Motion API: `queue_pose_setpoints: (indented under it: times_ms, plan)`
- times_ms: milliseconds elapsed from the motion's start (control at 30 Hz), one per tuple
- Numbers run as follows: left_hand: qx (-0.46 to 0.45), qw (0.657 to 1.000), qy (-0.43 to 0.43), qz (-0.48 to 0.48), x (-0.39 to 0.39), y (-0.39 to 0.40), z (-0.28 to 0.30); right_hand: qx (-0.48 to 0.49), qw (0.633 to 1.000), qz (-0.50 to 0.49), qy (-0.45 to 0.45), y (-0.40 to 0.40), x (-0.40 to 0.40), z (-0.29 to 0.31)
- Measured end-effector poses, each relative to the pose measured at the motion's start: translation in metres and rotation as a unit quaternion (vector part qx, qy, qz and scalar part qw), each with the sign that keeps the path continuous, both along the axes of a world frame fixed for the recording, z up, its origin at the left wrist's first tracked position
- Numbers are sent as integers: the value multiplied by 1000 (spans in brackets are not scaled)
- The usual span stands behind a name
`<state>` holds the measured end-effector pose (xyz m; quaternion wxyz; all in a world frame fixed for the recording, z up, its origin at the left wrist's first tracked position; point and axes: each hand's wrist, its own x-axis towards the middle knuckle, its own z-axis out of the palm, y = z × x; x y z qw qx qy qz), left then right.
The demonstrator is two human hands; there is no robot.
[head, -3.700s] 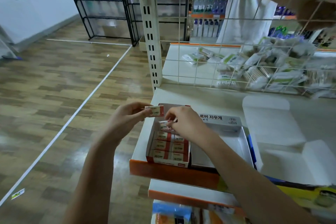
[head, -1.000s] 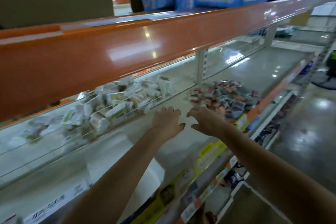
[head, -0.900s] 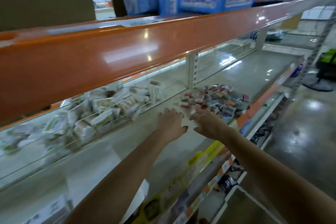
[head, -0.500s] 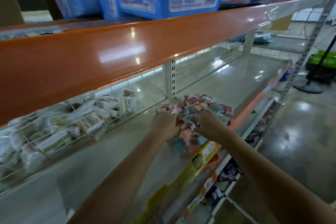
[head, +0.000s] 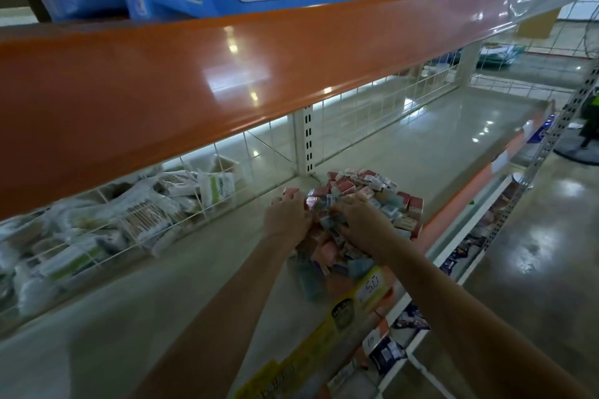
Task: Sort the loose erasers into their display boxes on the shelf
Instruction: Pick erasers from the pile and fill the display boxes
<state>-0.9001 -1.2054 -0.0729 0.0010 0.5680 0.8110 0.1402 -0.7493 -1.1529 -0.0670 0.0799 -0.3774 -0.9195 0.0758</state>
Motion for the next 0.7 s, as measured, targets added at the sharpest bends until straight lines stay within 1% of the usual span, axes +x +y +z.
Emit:
queue_pose_setpoints:
  times_ms: [133,233,333,433,567,700]
  plan:
    - [31,999,-14,1,0,-1,-2,-19,999,25,8,2,1,6]
    - [44,999,-22,2,-2,-8,-2,-12,999,49,1,1,2,12]
    - [61,996,-62,9,-4,-17,1,-10,998,59,6,0,4,11]
    - [74,992,-103,24,-7,-26,4,-30,997,56,53,0,5,7]
    - [87,980,-175,27,-11,-42,11,-53,988,46,138,-7,4,14]
    - [111,961,-250,33,-18,-64,23,-116,972,59,197,-20,1,22]
